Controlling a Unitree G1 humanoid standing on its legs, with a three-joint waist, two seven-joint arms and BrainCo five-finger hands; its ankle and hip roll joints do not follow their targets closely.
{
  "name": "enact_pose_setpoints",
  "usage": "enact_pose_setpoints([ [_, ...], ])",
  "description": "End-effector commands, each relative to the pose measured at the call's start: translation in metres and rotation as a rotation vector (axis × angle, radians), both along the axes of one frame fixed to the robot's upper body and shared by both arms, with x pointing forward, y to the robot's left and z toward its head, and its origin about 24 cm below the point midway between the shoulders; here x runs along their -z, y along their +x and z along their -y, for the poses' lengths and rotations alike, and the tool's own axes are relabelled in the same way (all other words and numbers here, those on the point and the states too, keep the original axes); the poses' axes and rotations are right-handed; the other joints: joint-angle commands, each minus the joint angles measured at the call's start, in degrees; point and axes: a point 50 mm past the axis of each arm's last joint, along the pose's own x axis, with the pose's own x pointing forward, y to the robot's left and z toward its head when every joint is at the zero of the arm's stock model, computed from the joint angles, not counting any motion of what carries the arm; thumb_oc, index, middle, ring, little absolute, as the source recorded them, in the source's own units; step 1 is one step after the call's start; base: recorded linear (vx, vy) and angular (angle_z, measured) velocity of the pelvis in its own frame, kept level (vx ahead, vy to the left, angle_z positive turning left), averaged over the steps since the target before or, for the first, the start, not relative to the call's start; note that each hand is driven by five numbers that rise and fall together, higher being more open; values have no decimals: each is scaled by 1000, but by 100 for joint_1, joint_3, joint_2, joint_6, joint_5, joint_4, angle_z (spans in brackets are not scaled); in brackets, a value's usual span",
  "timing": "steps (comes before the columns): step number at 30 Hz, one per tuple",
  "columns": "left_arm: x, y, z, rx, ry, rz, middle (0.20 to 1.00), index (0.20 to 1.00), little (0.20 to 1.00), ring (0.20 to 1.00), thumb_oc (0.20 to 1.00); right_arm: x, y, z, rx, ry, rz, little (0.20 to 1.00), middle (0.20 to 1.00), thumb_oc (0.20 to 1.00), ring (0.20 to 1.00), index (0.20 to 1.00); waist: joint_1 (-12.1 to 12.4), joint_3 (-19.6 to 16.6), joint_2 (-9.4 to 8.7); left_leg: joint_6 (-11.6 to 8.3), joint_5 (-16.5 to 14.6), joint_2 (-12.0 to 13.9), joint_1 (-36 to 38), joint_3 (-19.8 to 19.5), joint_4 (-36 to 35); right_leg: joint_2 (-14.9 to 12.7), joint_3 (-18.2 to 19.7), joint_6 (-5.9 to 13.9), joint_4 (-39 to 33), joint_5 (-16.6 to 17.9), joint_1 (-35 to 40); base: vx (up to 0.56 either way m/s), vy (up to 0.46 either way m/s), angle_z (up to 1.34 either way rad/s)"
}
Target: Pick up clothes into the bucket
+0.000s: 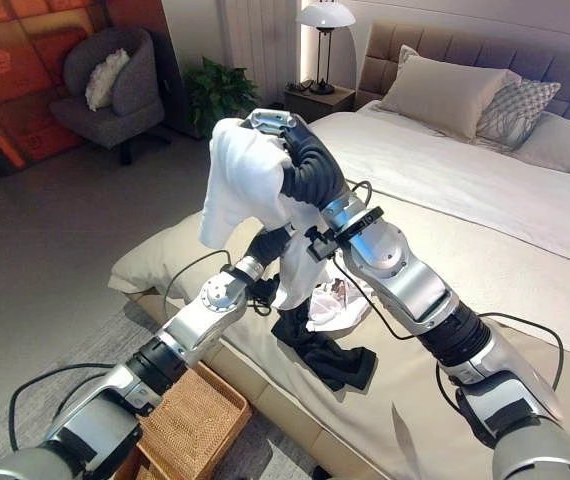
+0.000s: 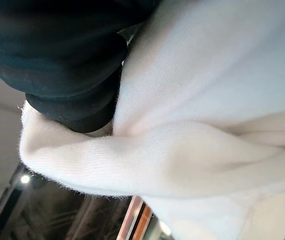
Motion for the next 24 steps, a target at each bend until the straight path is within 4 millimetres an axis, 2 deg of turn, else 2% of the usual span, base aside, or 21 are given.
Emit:
enact_pose_setpoints([
  [1, -3, 11, 17, 10, 52, 8, 200, 200, 200, 200, 200, -52, -28, -18, -182, 151, 205, 200, 200, 200, 200, 200, 73, -151, -315, 138, -476, -188, -68, -461, 427, -523, -335, 378, 403, -255, 79, 0, 0, 0],
  [2, -3, 11, 17, 9, 52, 8, 200, 200, 200, 200, 200, -52, -28, -18, -182, 151, 205, 200, 200, 200, 200, 200, 72, -151, -315, 138, -476, -188, -68, -462, 427, -523, -336, 378, 404, -256, 80, 0, 0, 0],
  [3, -4, 11, 14, -4, 23, 2, 200, 200, 200, 200, 200, -51, -26, -15, -160, 145, 207, 652, 652, 652, 652, 652, 84, -155, -319, 136, -477, -188, -55, -467, 416, -528, -359, 376, 399, -256, 97, 0, 0, 0],
  [4, -3, 10, 13, -5, 10, -6, 200, 200, 200, 200, 200, -51, -26, -13, -146, 144, 213, 1000, 1000, 1000, 1000, 1000, 86, -156, -322, 134, -475, -190, -52, -474, 412, -527, -368, 377, 392, -257, 108, 0, 0, 0],
  [10, -5, 9, -3, -52, -89, -30, 200, 200, 200, 200, 200, -48, -19, 0, -66, 123, 215, 1000, 1000, 1000, 1000, 1000, 116, -151, -345, 125, -464, -182, -58, -508, 398, -539, -405, 371, 391, -254, 115, 0, 0, 0],
  [11, -23, 4, -28, -71, -207, 10, 200, 200, 200, 200, 200, -46, -16, 18, 8, 102, 214, 1000, 1000, 1000, 1000, 1000, 164, -139, -338, 126, -459, -192, -71, -526, 393, -545, -431, 371, 389, -244, 111, 0, 0, 0],
  [12, -23, 3, -28, -72, -207, 9, 200, 200, 200, 200, 200, -46, -16, 18, 8, 102, 214, 1000, 1000, 1000, 1000, 1000, 164, -143, -340, 126, -460, -192, -71, -527, 394, -545, -432, 371, 389, -245, 111, 0, 0, 0],
  [16, -16, -11, -71, -168, -293, -14, 200, 200, 200, 200, 200, -37, -10, 58, 179, 35, 189, 1000, 1000, 1000, 1000, 1000, 233, -109, -373, 105, -512, -173, -33, -541, 388, -534, -468, 370, 381, -287, 156, 27, -7, 2],
  [17, -16, -11, -71, -168, -292, -16, 200, 200, 200, 200, 200, -37, -11, 58, 179, 36, 188, 1000, 1000, 1000, 1000, 1000, 235, -114, -375, 105, -513, -173, -32, -541, 388, -533, -468, 370, 381, -287, 157, 0, 0, 0],
  [18, -14, -16, -90, -222, -303, -10, 200, 200, 200, 200, 200, -30, -9, 74, 235, 26, 158, 1000, 1000, 1000, 1000, 1000, 251, -97, -381, 99, -510, -166, -36, -539, 386, -533, -484, 369, 373, -290, 164, 0, 0, 0],
  [19, -14, -16, -90, -222, -302, -12, 200, 200, 200, 200, 200, -30, -9, 74, 235, 26, 157, 1000, 1000, 1000, 1000, 1000, 253, -103, -384, 98, -511, -166, -35, -540, 386, -533, -484, 369, 372, -290, 166, 18, -2, 3],
  [20, -13, -23, -109, -277, -324, 0, 200, 200, 200, 200, 200, -17, -9, 91, 292, 38, 101, 1000, 1000, 1000, 1000, 1000, 271, -90, -381, 96, -512, -161, -32, -543, 369, -528, -503, 373, 357, -294, 172, 0, 0, 0],
  [21, -12, -27, -118, -303, -333, 3, 200, 200, 200, 200, 200, -8, -9, 99, 319, 41, 68, 1000, 1000, 1000, 1000, 1000, 282, -84, -383, 92, -515, -162, -35, -548, 371, -530, -511, 371, 357, -299, 171, 0, 0, 0],
  [23, -13, -33, -133, -348, -354, 15, 200, 200, 200, 200, 200, 7, -7, 112, 369, 52, 7, 1000, 1000, 1000, 1000, 1000, 305, -59, -368, 91, -520, -166, -52, -559, 376, -527, -534, 363, 369, -320, 165, 0, 0, 0],
  [24, -12, -33, -133, -348, -353, 15, 200, 200, 200, 200, 200, 7, -7, 112, 369, 52, 6, 1000, 1000, 1000, 1000, 1000, 306, -64, -371, 91, -521, -166, -52, -560, 377, -527, -535, 363, 370, -321, 165, 0, 0, 0],
])
